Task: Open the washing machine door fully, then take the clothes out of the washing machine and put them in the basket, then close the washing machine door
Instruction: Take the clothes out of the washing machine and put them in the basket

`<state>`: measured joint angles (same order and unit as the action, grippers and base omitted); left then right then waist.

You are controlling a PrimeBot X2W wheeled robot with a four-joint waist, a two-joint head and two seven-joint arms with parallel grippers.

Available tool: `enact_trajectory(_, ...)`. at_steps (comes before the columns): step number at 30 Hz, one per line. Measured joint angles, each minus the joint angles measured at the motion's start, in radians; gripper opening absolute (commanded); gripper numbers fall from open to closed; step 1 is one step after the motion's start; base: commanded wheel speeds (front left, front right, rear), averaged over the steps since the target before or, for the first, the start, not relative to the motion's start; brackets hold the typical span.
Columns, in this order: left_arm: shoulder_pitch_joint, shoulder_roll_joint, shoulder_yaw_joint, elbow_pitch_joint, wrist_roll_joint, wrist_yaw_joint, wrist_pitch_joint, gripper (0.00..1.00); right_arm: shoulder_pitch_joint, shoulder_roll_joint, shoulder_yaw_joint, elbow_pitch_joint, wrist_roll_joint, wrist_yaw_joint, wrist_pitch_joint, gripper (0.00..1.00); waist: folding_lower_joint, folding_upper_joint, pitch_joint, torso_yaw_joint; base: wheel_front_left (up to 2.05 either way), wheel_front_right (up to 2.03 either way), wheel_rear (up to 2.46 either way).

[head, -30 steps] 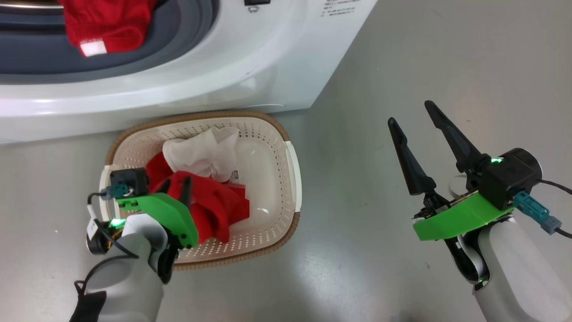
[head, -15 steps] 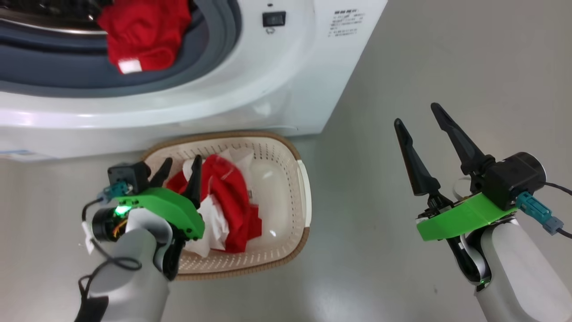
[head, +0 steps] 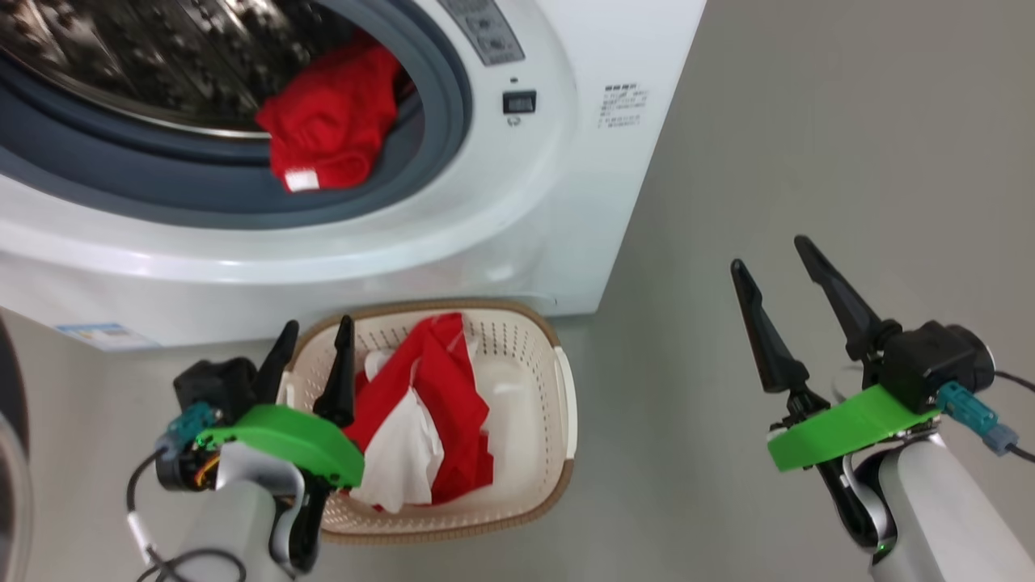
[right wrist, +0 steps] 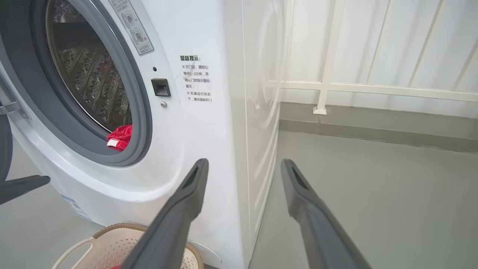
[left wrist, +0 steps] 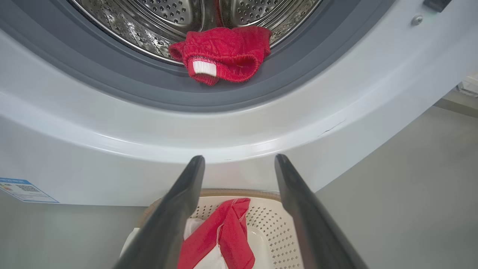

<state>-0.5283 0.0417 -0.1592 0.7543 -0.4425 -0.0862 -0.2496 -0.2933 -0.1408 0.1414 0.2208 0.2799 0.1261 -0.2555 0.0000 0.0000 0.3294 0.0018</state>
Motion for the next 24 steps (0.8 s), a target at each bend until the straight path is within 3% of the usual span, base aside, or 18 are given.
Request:
enact_trajectory(9,0.155,0.019,0.042,-0.246,0.055,0.017,0.000,1.00,0.051,0.017,-0.029,0.009,-0.010,0.000,0.000,1.00,0.0001,0.0000,-0.102,0.010,0.00,0.00,0.00)
enact_trajectory(24,0.388,0.073,0.063,-0.539,0.107,0.099,0.021,1.00,0.137,0.026,-0.053,0.005,-0.028,0.000,0.000,1.00,0.0000,0.0000,-0.235,-0.001,0.00,0.00,0.00)
